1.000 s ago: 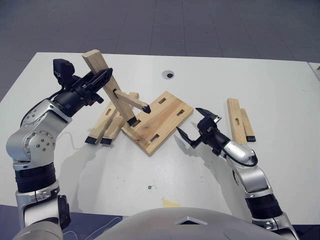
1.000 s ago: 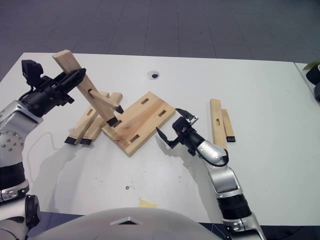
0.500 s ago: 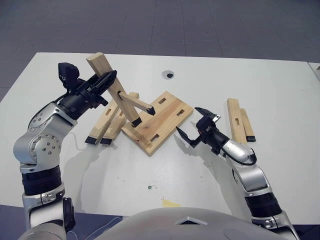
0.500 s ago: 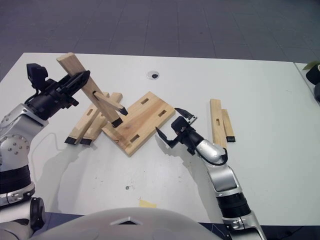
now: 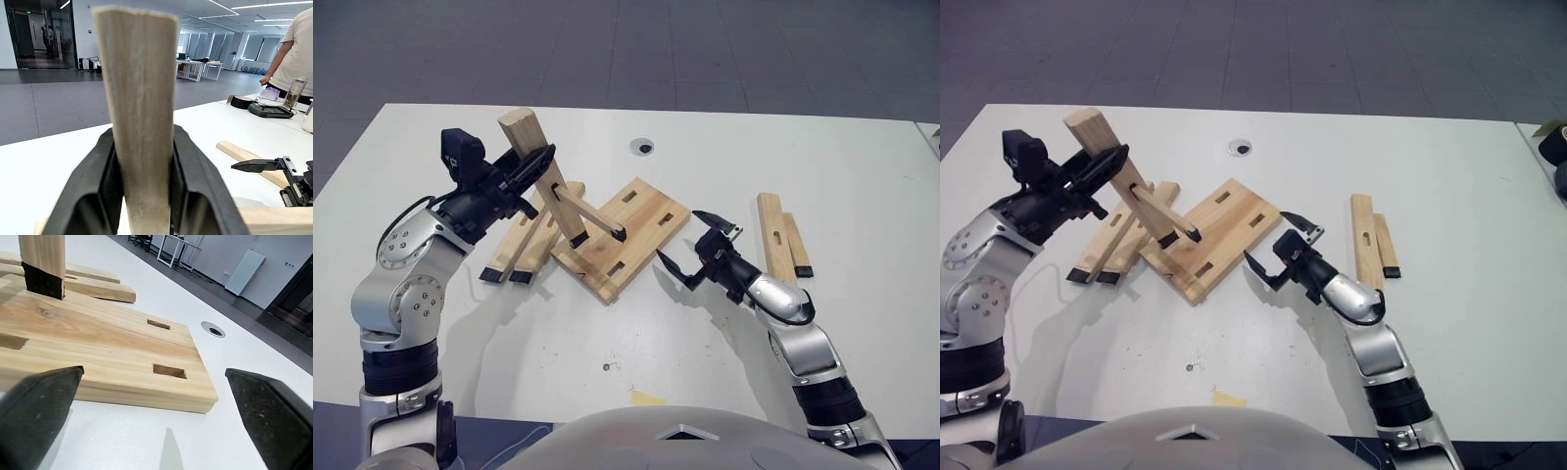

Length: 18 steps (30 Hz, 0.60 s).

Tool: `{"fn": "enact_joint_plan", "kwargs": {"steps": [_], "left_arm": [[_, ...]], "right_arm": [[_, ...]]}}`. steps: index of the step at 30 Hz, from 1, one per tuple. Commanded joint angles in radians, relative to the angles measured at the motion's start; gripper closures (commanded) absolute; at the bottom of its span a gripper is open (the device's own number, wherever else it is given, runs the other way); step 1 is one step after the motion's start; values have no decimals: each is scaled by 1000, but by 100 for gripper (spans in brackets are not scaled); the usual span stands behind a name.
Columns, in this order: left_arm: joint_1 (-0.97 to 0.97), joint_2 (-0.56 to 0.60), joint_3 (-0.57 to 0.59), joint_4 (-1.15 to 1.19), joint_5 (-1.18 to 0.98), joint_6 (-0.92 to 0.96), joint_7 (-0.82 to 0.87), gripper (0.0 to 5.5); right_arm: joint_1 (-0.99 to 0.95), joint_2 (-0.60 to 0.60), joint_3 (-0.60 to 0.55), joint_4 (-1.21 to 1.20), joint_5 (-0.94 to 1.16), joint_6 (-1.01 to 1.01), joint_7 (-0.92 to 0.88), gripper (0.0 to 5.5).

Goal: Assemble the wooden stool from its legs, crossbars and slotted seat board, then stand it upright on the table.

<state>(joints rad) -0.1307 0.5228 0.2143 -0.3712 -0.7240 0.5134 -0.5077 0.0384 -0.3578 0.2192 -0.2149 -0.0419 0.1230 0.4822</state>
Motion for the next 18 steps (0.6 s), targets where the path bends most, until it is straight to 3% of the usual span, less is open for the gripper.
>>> {"fn": "enact_joint_plan", "kwargs": {"steps": [1,11,18], "left_arm": [[117,-21,-42,23,79,15,35,448],[220,-154,-52,-17,179,-150,177,448],[166,-188,-187,33,295,-249,157,448]], "right_arm": [[-7,-6,9,6,-11,-6,6,10],[-5,-9,17,8,-22,-13,9,10],[-33,-4,18,32,-34,-18,7,10]]}}
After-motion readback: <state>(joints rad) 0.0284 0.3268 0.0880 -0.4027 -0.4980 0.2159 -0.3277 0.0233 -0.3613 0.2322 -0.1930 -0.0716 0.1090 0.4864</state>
